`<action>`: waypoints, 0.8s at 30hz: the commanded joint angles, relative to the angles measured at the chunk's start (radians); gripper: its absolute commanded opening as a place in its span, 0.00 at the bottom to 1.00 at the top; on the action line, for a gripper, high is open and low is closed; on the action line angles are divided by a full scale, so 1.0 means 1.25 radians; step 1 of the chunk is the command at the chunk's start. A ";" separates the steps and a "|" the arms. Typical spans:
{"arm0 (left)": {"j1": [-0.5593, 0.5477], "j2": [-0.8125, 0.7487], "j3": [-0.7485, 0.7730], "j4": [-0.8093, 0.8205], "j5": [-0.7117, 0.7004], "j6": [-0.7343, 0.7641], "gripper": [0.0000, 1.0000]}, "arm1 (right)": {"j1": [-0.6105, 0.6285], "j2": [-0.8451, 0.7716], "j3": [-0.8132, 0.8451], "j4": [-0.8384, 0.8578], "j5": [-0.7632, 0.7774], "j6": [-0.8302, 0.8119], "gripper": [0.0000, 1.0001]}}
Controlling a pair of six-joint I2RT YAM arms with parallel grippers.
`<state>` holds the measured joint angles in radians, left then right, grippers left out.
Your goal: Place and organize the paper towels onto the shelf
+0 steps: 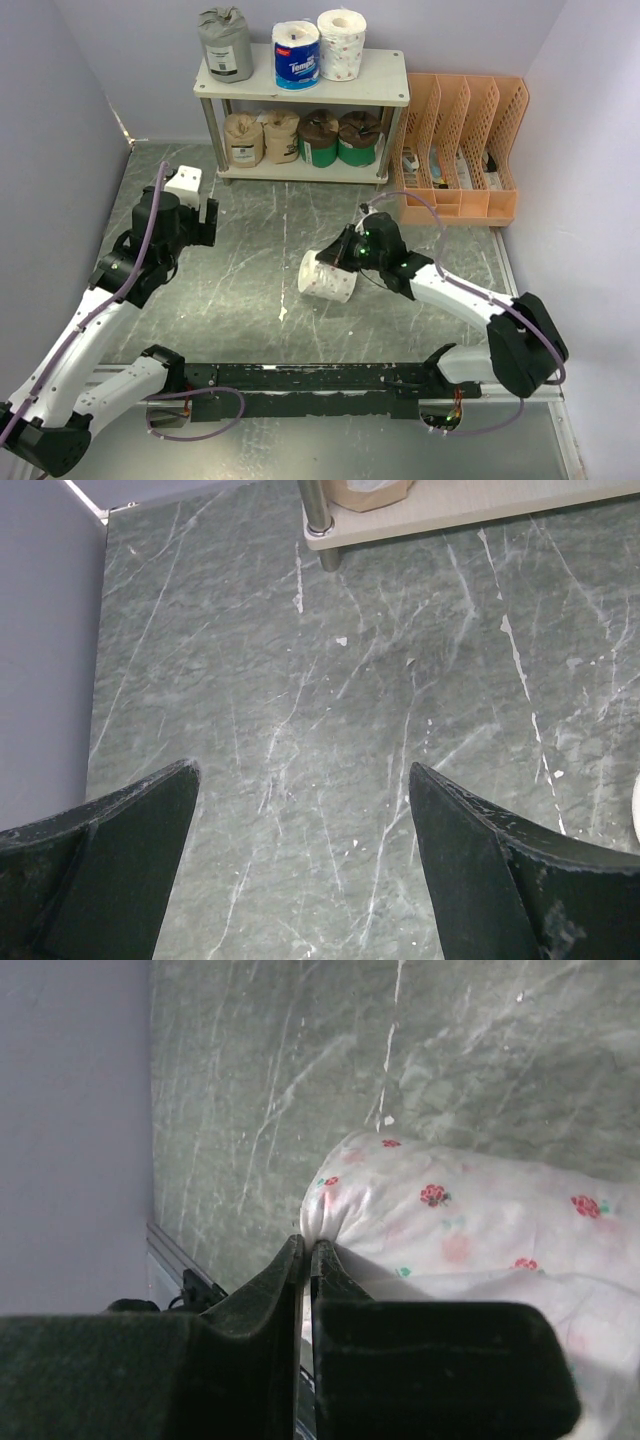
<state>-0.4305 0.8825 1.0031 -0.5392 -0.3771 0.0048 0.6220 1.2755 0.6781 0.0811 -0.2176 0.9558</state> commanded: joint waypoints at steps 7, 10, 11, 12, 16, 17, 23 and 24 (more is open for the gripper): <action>0.045 -0.001 -0.009 0.006 0.036 -0.014 0.96 | -0.019 0.043 0.250 -0.321 0.095 -0.207 0.31; 0.054 0.006 -0.014 0.010 0.051 -0.022 0.96 | -0.018 0.056 0.335 -0.446 0.153 -0.257 0.40; 0.056 0.008 -0.014 0.010 0.054 -0.024 0.96 | -0.019 0.061 0.351 -0.479 0.168 -0.270 0.40; 0.057 0.011 -0.013 0.010 0.056 -0.025 0.96 | -0.018 0.063 0.359 -0.500 0.178 -0.280 0.41; 0.061 0.021 -0.010 0.013 0.059 -0.028 0.96 | -0.019 0.057 0.353 -0.522 0.211 -0.295 0.67; 0.062 0.022 -0.009 0.012 0.058 -0.028 0.96 | -0.018 0.052 0.348 -0.514 0.206 -0.294 0.73; 0.086 0.010 -0.010 0.005 0.080 -0.042 0.96 | -0.019 0.023 0.292 -0.456 0.213 -0.273 1.00; 0.094 0.005 -0.012 0.004 0.094 -0.045 0.96 | -0.018 0.026 0.287 -0.453 0.213 -0.275 1.00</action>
<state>-0.3435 0.9119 0.9936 -0.5415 -0.3099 -0.0299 0.6029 1.3304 1.0668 -0.4988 0.0200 0.6197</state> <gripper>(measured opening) 0.962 0.998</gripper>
